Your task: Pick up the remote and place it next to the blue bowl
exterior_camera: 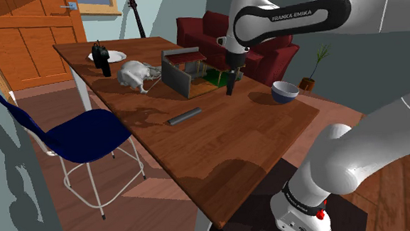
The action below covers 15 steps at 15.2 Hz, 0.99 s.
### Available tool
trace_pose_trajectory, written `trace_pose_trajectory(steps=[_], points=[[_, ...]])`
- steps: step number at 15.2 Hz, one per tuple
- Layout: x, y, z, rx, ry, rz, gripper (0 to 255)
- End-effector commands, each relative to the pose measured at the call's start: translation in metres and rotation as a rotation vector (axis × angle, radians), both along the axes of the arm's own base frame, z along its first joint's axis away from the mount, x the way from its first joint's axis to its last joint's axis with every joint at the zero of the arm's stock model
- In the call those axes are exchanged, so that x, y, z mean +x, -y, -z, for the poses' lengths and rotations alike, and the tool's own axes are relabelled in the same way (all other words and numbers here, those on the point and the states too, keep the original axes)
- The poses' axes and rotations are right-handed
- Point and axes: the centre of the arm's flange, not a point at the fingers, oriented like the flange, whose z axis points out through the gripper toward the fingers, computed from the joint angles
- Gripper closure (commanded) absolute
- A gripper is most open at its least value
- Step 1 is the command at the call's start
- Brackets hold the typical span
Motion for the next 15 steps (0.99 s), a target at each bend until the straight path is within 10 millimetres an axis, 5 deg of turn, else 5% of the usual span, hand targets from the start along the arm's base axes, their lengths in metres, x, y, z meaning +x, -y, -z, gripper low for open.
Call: trace_pose_trajectory(steps=[1, 8, 15], points=[[0.022, 0.002, 0.015, 0.012, -0.009, -0.11, 0], [0.094, -0.016, 0.071, 0.057, -0.045, -0.471, 0], [0.152, -0.06, 0.129, 0.103, -0.081, -0.832, 0]])
